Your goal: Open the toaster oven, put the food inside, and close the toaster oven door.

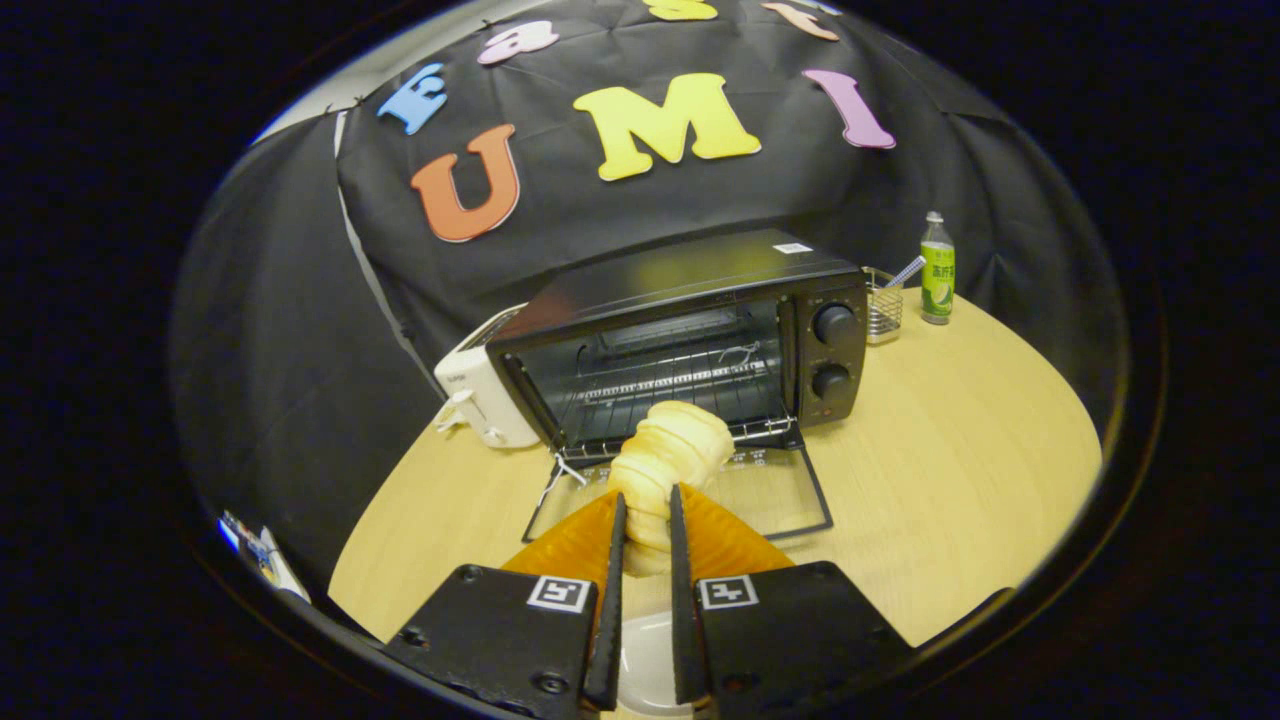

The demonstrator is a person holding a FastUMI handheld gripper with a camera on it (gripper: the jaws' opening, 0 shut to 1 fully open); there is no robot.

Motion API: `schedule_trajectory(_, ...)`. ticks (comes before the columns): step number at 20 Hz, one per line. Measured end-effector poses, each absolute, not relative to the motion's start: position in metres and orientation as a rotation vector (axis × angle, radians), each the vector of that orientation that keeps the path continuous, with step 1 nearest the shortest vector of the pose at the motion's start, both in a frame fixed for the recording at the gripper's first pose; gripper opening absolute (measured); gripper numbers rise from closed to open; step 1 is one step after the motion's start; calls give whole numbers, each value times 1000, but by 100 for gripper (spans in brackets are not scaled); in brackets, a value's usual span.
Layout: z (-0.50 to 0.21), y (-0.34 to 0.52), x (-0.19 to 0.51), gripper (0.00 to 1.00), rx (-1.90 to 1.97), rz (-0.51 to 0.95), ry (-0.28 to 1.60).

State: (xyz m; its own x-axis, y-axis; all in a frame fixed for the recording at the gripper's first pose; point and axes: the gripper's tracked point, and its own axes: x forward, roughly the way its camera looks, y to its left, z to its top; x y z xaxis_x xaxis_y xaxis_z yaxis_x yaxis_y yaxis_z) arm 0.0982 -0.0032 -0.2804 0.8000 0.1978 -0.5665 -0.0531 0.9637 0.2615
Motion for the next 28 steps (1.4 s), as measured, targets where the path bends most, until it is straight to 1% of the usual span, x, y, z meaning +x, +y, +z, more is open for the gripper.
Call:
schedule_trajectory(2, -292, -5, 129, 26, 201, 93, 622)
schedule_trajectory(7, -306, 9, 191, 26, 215, 80, 584)
schedule_trajectory(11, -314, 10, 213, 26, 233, 64, 571)
schedule_trajectory(13, -318, 11, 222, 29, 261, 54, 573)
schedule_trajectory(14, -319, 10, 228, 33, 272, 46, 574)
schedule_trajectory(17, -322, 7, 240, 36, 288, 18, 570)
schedule_trajectory(20, -330, 9, 242, 46, 312, 22, 584)
schedule_trajectory(22, -327, 10, 240, 51, 318, 26, 584)
schedule_trajectory(26, -307, 11, 228, 92, 308, 52, 551)
schedule_trajectory(28, -299, 6, 218, 96, 311, 53, 536)
